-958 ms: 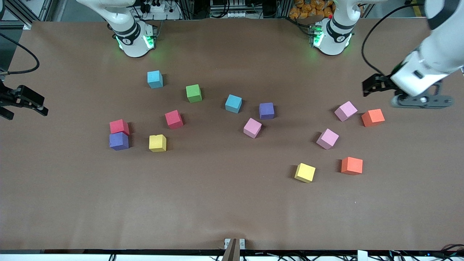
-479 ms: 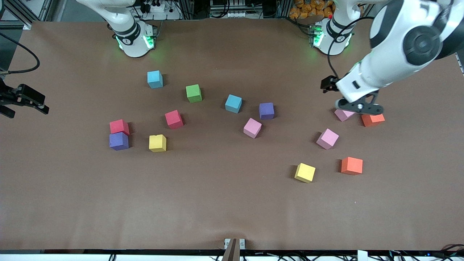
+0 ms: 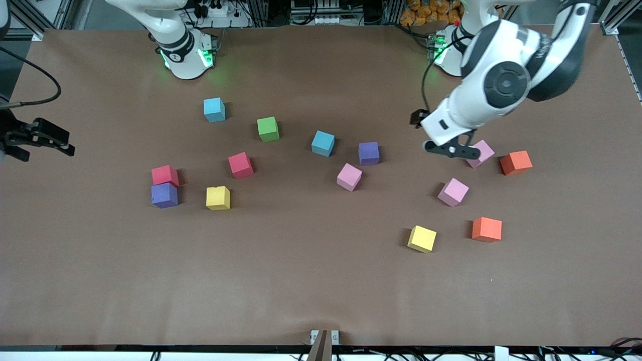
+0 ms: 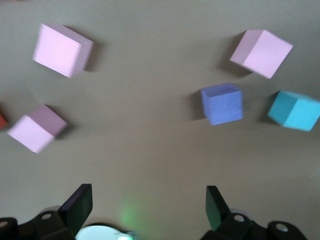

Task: Form number 2 with 11 blocks
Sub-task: 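Reach the left gripper to the cyan cube while the right gripper reaches green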

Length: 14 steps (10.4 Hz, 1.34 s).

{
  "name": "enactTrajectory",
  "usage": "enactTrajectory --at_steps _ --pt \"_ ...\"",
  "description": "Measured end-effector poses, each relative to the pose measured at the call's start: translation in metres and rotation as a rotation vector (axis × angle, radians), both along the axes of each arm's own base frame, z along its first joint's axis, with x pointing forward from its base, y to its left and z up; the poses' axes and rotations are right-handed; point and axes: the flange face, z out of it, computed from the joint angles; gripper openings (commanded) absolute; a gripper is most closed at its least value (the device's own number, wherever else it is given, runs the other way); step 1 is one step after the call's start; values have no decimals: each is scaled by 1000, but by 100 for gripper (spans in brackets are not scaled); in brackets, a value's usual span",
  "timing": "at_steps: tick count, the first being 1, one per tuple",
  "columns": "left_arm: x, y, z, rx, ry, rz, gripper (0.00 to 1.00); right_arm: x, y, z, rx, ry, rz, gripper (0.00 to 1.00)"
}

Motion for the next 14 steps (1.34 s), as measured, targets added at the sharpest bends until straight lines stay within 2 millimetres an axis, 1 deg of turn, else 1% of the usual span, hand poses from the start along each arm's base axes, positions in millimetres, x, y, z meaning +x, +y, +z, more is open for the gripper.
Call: enactTrajectory --at_steps 2,3,6,8,9,10,12,14 --pt "-22 -42 -14 -7 21 201 100 -2 3 -22 3 45 6 100" --pt "-30 -60 -20 8 24 281 100 -2 8 -29 3 59 14 100" --pt "-49 -103 -48 60 54 468 100 -4 26 -43 3 88 45 100" --pt "-65 -136 -69 99 67 640 100 -4 27 -51 2 81 48 100" --pt "-72 -151 -78 113 71 724 100 -6 28 -57 1 72 50 100" --pt "-79 -164 -87 127 69 791 100 -10 34 -66 0 65 63 100" --pt "-90 -186 -105 144 49 924 100 -22 57 -80 -2 74 102 100" --pt "-93 -200 -122 129 44 1018 100 -28 74 -84 -3 80 133 100"
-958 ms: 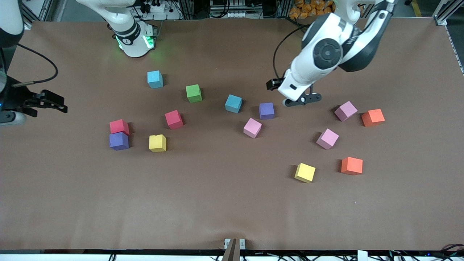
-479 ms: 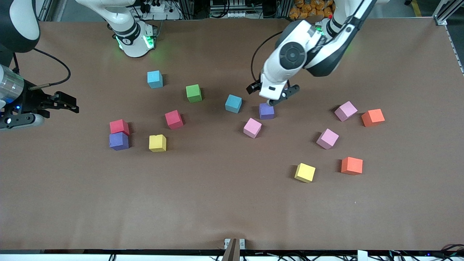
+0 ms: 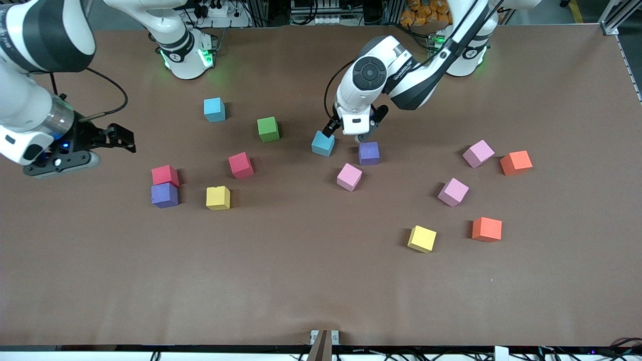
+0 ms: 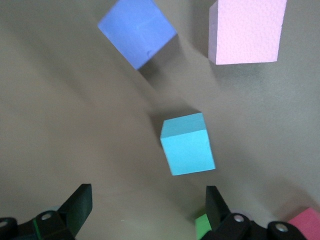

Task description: Form number 2 with 11 blocks

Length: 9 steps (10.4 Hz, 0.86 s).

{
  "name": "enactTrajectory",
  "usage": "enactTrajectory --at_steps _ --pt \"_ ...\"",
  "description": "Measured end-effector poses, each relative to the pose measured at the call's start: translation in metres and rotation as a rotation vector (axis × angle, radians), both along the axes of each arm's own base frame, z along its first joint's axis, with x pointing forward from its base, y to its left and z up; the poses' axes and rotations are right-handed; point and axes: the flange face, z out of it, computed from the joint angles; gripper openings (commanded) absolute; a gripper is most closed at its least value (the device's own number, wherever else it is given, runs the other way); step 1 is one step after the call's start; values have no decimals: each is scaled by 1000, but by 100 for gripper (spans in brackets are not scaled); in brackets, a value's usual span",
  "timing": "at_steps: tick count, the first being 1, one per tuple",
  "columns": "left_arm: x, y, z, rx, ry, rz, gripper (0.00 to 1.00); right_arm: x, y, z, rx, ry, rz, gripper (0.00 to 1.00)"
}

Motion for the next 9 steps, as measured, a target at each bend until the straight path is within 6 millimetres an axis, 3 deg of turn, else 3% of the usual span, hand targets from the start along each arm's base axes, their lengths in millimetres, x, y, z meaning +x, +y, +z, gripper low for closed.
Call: enactTrajectory --at_steps 3,5,9 --pt "-18 -21 -37 23 -80 93 100 -8 8 -21 2 -38 12 100" --pt "-23 -23 -63 51 -84 97 100 -29 21 -46 -1 -44 1 100" --pt "-6 -24 -77 54 -89 122 100 -50 52 -72 26 -53 -15 100"
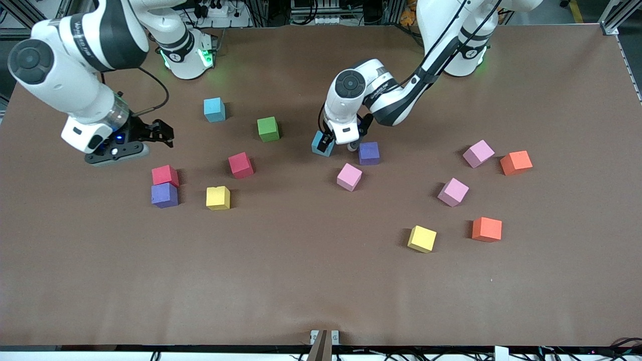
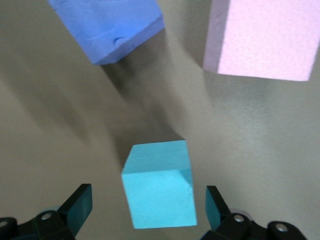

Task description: Form number 2 with 11 blocks

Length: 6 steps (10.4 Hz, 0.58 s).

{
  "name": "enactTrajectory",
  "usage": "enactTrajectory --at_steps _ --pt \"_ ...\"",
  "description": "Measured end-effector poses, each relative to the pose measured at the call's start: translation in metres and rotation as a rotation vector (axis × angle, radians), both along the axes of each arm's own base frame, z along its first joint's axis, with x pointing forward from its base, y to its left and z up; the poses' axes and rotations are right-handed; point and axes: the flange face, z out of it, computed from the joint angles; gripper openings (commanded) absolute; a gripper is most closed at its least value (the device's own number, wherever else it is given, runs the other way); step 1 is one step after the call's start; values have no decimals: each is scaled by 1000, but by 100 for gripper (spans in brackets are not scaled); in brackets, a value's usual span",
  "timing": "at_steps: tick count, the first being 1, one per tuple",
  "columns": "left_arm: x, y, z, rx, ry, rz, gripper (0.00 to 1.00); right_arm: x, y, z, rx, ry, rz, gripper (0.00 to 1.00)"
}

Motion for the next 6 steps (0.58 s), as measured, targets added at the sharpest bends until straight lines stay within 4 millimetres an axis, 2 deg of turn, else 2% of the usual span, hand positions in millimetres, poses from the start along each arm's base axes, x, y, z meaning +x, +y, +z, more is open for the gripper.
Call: enactTrajectory --at_steps 1,3,4,6 --pt "2 -2 -1 -3 0 9 100 -3 5 -9 18 -14 -1 100" --pt "3 -7 -3 -3 8 41 100 -22 27 -35 51 4 -52 100" --pt "2 -9 -5 -2 12 45 100 -34 49 -42 65 21 -73 100" --pt "-2 -10 -13 4 24 46 100 -53 99 -40 72 6 -36 100"
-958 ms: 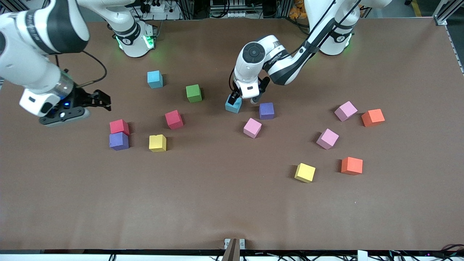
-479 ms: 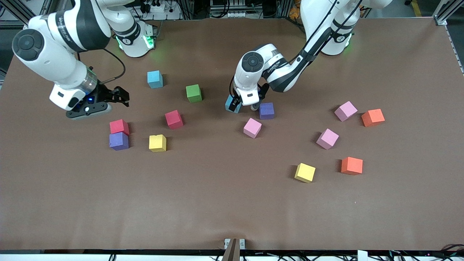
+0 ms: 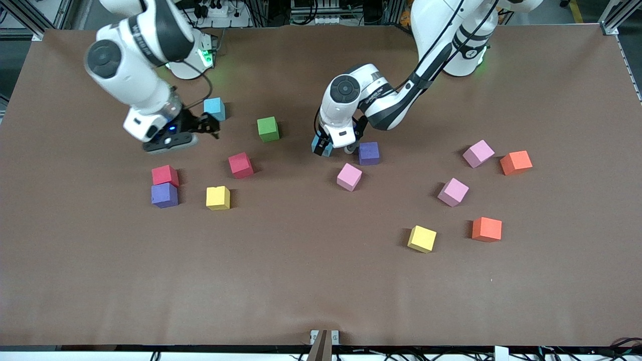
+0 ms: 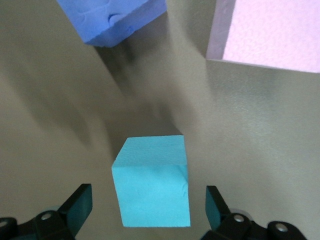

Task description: Form number 2 with 11 blocks

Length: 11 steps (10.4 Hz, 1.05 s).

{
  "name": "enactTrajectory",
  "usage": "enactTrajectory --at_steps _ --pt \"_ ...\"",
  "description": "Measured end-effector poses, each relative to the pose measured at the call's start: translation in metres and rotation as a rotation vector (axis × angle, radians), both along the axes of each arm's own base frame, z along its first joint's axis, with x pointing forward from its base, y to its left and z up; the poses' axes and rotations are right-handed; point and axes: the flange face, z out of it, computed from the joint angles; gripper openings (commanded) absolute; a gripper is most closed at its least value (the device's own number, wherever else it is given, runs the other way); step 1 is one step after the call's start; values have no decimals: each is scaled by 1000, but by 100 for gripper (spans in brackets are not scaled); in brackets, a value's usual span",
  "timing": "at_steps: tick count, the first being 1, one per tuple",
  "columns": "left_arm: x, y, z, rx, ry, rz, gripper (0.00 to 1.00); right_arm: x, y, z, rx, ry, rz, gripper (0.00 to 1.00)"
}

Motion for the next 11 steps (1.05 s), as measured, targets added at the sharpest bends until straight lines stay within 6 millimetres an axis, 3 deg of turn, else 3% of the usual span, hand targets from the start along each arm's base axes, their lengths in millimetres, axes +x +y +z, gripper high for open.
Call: enactTrajectory --at_steps 3,6,7,8,9,10,11 --pt "1 0 -9 -5 4 7 100 -11 23 -8 9 -31 29 100" --pt "5 1 -16 -22 -4 18 100 -36 28 -47 4 -49 51 100" --pt "4 0 -20 -26 -2 19 89 -46 27 -60 1 -51 55 100" --pt "4 0 -22 -30 -9 14 81 -54 23 -64 -4 -45 55 100" --pt "4 -1 -23 -33 -25 1 66 -62 20 -62 -7 -34 46 100" --pt "5 -2 -24 -37 -33 -5 42 -71 21 -60 -11 -16 19 100" --pt "5 -2 -25 -38 -49 -23 19 -89 37 -62 -15 -2 -14 100"
